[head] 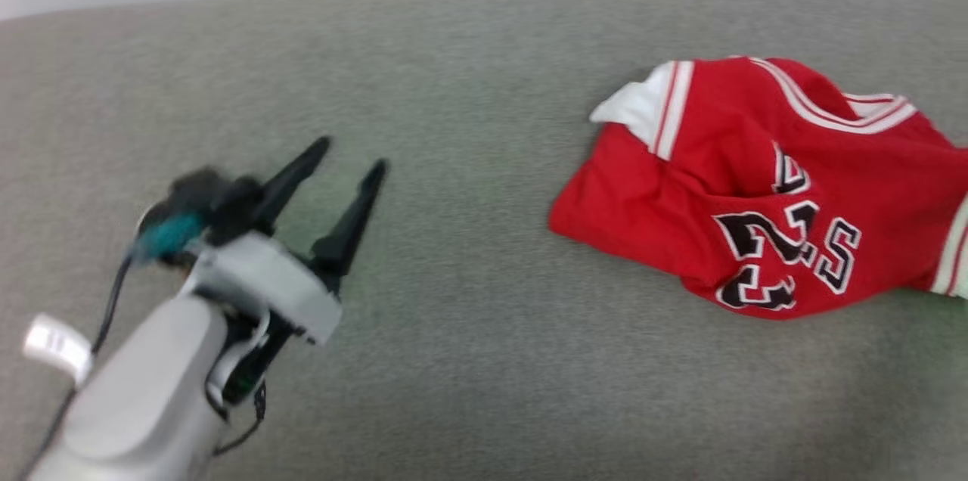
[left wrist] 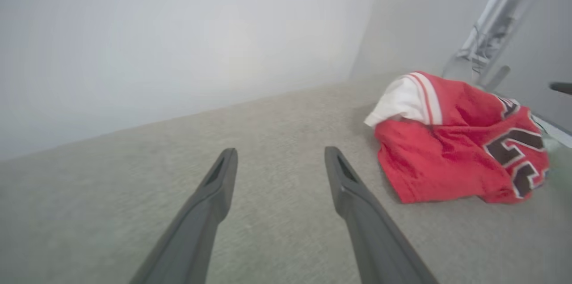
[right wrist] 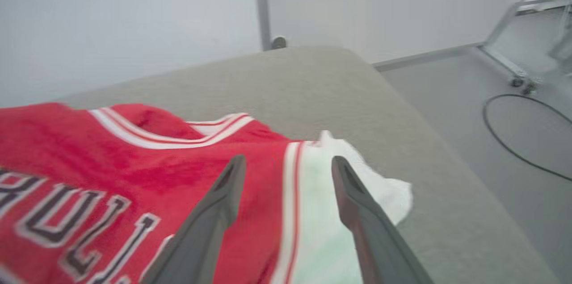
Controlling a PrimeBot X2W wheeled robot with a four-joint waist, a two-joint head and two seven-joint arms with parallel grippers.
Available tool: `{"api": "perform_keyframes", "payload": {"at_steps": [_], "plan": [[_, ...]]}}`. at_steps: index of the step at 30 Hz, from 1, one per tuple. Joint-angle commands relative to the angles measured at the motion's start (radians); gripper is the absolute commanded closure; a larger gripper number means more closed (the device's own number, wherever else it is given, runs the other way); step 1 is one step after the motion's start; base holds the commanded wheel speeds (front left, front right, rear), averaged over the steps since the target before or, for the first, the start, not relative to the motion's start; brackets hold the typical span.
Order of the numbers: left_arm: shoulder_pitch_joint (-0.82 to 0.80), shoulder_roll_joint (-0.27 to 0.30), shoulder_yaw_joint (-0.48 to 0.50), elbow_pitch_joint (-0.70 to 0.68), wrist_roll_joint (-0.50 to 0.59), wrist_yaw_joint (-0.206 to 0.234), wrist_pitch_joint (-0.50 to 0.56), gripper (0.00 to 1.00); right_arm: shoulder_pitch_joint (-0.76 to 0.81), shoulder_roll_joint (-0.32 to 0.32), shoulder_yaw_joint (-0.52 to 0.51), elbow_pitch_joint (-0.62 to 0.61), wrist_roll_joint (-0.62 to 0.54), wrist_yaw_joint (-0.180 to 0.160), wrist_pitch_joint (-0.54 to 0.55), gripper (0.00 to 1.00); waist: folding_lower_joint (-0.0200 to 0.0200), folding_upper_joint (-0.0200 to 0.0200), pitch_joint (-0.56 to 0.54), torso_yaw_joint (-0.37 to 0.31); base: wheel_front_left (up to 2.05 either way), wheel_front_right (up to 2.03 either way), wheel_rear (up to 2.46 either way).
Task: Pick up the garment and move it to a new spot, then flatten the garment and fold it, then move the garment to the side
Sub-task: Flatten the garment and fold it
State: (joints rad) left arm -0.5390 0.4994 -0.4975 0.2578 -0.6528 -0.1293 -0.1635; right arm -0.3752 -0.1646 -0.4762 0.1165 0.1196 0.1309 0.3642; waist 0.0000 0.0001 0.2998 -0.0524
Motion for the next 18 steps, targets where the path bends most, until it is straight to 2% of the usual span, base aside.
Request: {"api": "perform_keyframes", "payload": {"at_steps": [1, 3, 7, 12, 18], "plan": [[-0.046, 0.031, -0.053, -0.013, -0.047, -0.002, 0.051, 0.00, 0.011, 0.026, 0.059, -0.037, 0.034, 0.000, -0.011, 0.00, 0.0000, -0.0001, -0.003, -0.072, 0.00, 0.00, 0.00], [-0.119, 0.073, -0.153, -0.038, -0.143, -0.002, 0.151, 0.00, 0.036, 0.046, 0.127, -0.078, 0.078, -0.001, -0.023, 0.00, 0.0000, -0.0001, 0.004, -0.112, 0.00, 0.00, 0.00], [-0.271, 0.149, -0.288, -0.058, -0.340, -0.002, 0.331, 0.00, 0.063, 0.085, 0.267, -0.117, 0.152, -0.001, -0.045, 0.00, 0.0000, -0.0001, 0.027, -0.193, 0.00, 0.00, 0.00], [-0.431, 0.160, -0.389, -0.012, -0.530, -0.001, 0.512, 0.00, 0.099, 0.101, 0.370, -0.122, 0.191, -0.001, -0.069, 0.00, 0.0000, -0.0001, 0.064, -0.279, 0.00, 0.00, 0.00], [-0.561, 0.163, -0.482, 0.082, -0.620, -0.001, 0.646, 0.00, 0.095, 0.110, 0.414, -0.107, 0.214, 0.000, -0.111, 0.00, 0.0000, -0.0001, 0.109, -0.354, 0.00, 0.00, 0.00]]}}
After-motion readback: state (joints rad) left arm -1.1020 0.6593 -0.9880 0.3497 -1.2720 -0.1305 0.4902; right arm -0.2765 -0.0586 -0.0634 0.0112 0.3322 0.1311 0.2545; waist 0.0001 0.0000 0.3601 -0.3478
